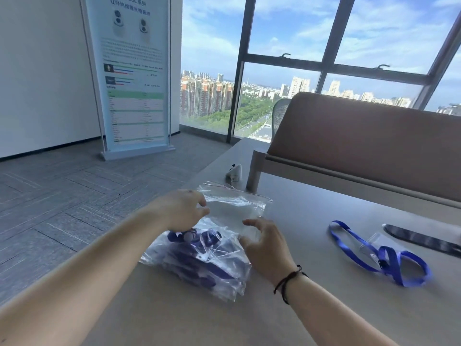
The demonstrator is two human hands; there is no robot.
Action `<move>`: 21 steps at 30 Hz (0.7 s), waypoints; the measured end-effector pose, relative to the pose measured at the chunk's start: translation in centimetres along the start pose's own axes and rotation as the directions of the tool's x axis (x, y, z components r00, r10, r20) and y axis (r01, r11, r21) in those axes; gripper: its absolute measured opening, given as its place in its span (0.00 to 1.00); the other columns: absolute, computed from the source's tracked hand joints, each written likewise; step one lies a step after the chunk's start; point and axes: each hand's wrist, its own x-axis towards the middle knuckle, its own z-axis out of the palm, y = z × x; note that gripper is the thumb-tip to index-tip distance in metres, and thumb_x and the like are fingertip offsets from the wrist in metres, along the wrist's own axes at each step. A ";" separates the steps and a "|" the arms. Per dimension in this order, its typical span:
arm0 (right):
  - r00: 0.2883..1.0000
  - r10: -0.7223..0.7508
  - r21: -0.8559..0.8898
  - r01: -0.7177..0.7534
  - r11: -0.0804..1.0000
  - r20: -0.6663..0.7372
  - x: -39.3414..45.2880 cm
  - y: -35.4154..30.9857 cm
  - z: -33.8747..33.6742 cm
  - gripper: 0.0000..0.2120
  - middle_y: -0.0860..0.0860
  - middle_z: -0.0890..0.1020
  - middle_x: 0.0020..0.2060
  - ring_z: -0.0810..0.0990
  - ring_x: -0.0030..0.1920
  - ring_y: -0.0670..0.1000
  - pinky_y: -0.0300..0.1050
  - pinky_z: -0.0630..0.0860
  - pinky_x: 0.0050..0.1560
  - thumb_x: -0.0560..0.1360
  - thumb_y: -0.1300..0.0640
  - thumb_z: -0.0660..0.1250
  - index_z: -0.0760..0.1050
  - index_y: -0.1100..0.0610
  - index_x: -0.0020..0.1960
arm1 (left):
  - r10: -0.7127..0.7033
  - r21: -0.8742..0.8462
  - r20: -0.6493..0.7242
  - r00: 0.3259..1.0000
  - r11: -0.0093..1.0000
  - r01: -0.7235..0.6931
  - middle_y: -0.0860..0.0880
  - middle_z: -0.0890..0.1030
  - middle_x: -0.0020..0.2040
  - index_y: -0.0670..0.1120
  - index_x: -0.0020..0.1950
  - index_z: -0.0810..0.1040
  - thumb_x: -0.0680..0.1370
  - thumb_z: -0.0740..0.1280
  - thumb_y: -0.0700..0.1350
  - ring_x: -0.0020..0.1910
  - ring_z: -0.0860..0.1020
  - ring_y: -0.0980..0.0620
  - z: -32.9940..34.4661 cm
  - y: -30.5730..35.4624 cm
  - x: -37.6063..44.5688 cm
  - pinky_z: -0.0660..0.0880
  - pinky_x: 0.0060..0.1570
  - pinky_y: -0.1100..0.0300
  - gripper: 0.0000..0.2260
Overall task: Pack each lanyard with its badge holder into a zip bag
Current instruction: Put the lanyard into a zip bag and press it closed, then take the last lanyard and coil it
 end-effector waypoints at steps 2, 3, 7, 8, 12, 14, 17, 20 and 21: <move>0.999 -0.033 -0.109 0.031 0.994 -0.010 -1.0 0.0 -0.3 0.20 0.48 0.65 0.74 0.69 0.71 0.48 0.41 0.67 0.65 0.76 0.44 0.68 0.74 0.46 0.66 | 0.034 0.004 0.042 0.999 0.999 -0.034 0.49 0.72 0.73 0.53 0.71 0.72 0.84 0.54 0.57 0.69 0.72 0.49 0.8 1.6 -0.9 0.68 0.64 0.54 0.19; 0.999 -0.038 -0.156 0.038 0.987 0.003 -1.4 0.0 -0.4 0.20 0.47 0.63 0.76 0.69 0.71 0.48 0.44 0.69 0.65 0.76 0.41 0.67 0.74 0.44 0.66 | 0.046 0.026 0.069 0.997 0.998 -0.048 0.50 0.69 0.75 0.54 0.72 0.71 0.84 0.52 0.58 0.72 0.69 0.48 1.5 2.1 -1.2 0.66 0.67 0.52 0.20; 0.995 -0.095 -0.282 0.098 0.954 0.026 -2.4 0.1 -0.5 0.24 0.50 0.56 0.78 0.59 0.76 0.52 0.47 0.60 0.73 0.76 0.36 0.64 0.72 0.41 0.69 | 0.050 0.092 0.116 0.992 0.994 -0.061 0.51 0.67 0.77 0.55 0.75 0.68 0.82 0.52 0.64 0.75 0.65 0.48 4.2 2.2 -1.7 0.63 0.72 0.49 0.25; 0.993 -0.115 -0.331 0.113 0.937 0.016 -2.6 0.2 -0.6 0.24 0.49 0.54 0.79 0.55 0.77 0.52 0.48 0.58 0.74 0.76 0.35 0.63 0.71 0.40 0.70 | 0.038 0.079 0.101 0.994 0.996 -0.046 0.51 0.69 0.76 0.55 0.74 0.68 0.81 0.52 0.65 0.74 0.67 0.48 4.6 1.9 -1.9 0.65 0.71 0.50 0.25; 0.984 -0.132 -0.434 0.173 0.884 0.124 -3.6 1.2 -0.5 0.25 0.45 0.52 0.80 0.47 0.79 0.52 0.53 0.52 0.75 0.77 0.33 0.56 0.69 0.38 0.71 | 0.050 0.083 0.032 0.998 0.995 -0.053 0.54 0.69 0.75 0.59 0.74 0.66 0.80 0.54 0.67 0.72 0.68 0.49 5.1 1.3 -2.6 0.68 0.68 0.51 0.25; 0.979 -0.092 -0.426 0.162 0.890 0.180 -4.1 1.5 -0.5 0.25 0.43 0.57 0.79 0.48 0.79 0.51 0.53 0.51 0.75 0.78 0.33 0.53 0.65 0.38 0.73 | 0.048 0.113 0.048 0.998 0.992 -0.053 0.54 0.67 0.76 0.59 0.75 0.64 0.79 0.55 0.68 0.74 0.67 0.49 4.9 1.4 -2.8 0.67 0.69 0.51 0.27; 0.977 -0.096 -0.386 0.164 0.908 0.189 -4.4 1.7 -0.7 0.28 0.41 0.59 0.78 0.50 0.79 0.49 0.51 0.51 0.76 0.79 0.32 0.52 0.60 0.39 0.76 | 0.053 0.211 0.002 0.999 0.976 -0.052 0.53 0.72 0.72 0.58 0.72 0.69 0.78 0.55 0.69 0.70 0.71 0.48 4.5 1.8 -3.1 0.71 0.64 0.51 0.26; 0.979 -0.121 -0.299 0.167 0.940 0.167 -4.8 1.9 -1.8 0.26 0.40 0.64 0.76 0.57 0.77 0.47 0.48 0.56 0.74 0.79 0.35 0.56 0.63 0.40 0.75 | 0.145 0.269 -0.170 0.975 0.958 -0.096 0.53 0.79 0.65 0.56 0.67 0.73 0.79 0.56 0.67 0.64 0.76 0.48 4.4 3.7 -3.9 0.73 0.58 0.52 0.23; 0.981 -0.128 -0.270 0.165 0.949 0.149 -5.1 2.0 -2.4 0.25 0.40 0.68 0.74 0.61 0.75 0.46 0.47 0.58 0.73 0.79 0.36 0.58 0.66 0.41 0.74 | 0.177 0.262 -0.214 0.961 0.958 -0.117 0.53 0.79 0.64 0.57 0.67 0.73 0.80 0.55 0.67 0.63 0.77 0.49 4.6 4.7 -4.2 0.73 0.57 0.52 0.23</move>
